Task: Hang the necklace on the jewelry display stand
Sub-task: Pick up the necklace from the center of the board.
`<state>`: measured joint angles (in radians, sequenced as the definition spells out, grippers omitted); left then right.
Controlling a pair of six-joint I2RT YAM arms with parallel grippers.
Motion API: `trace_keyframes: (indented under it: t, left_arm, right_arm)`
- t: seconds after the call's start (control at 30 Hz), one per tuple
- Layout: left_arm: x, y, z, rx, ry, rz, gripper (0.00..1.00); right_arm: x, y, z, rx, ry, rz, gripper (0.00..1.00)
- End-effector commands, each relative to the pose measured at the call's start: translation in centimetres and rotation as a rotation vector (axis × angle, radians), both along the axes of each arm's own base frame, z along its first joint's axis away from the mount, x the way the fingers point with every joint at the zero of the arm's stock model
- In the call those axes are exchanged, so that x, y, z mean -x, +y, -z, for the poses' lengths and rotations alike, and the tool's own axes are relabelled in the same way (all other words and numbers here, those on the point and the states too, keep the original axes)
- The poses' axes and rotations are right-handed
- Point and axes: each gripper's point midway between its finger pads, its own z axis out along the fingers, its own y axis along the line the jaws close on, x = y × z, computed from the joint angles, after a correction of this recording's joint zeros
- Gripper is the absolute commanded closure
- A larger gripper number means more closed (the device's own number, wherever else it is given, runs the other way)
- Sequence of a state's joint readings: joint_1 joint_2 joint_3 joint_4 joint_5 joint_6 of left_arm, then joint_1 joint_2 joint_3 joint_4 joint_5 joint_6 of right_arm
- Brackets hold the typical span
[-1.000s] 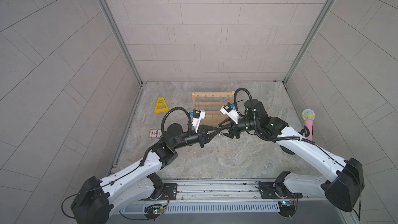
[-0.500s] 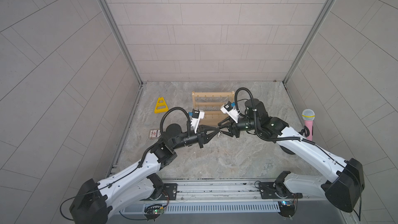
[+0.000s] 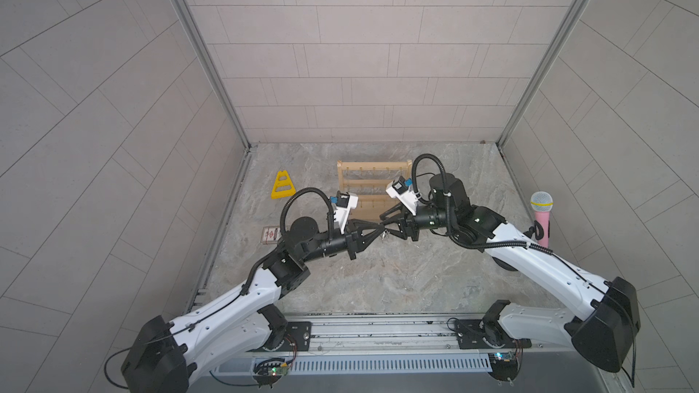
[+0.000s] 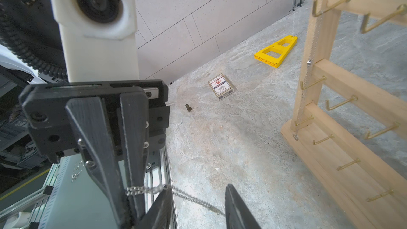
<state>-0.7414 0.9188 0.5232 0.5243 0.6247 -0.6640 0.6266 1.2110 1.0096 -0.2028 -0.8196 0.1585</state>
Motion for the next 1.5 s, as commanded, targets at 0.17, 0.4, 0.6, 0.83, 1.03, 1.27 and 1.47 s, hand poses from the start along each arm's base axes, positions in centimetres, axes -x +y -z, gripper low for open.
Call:
trace_keyframes:
  t: [0.17,0.4,0.6,0.83,1.03,1.27,1.47]
  left_arm:
    - [-0.12,0.64,-3.11,0.060,-0.060,-0.020,0.92]
    - [-0.14,0.69,-3.17,0.064,-0.055,-0.022,0.92]
    - [-0.17,0.59,-3.16,0.063,-0.053,-0.017,0.92]
    - [-0.31,0.67,-2.94,0.058,-0.049,-0.025,0.92]
    - [-0.36,0.70,-2.89,0.057,-0.048,-0.028,0.92]
    - [-0.39,0.73,-2.73,0.054,-0.044,-0.030,0.92]
    - [-0.38,0.74,-2.61,0.051,-0.041,-0.030,0.92]
  right_arm:
    - [0.29,0.44,0.27,-0.025,-0.011,-0.013,0.56]
    - [0.21,0.71,0.26,-0.043,-0.014,-0.006,0.52]
    - [0.06,0.94,0.35,-0.053,-0.014,-0.004,0.53]
    - [0.15,0.63,0.47,-0.040,-0.019,0.003,0.53]
    - [0.41,0.34,0.29,-0.034,-0.031,0.003,0.53]
    - [0.37,0.23,0.42,-0.024,-0.028,0.007,0.57]
    - [0.29,0.27,0.06,-0.028,-0.035,0.009,0.58]
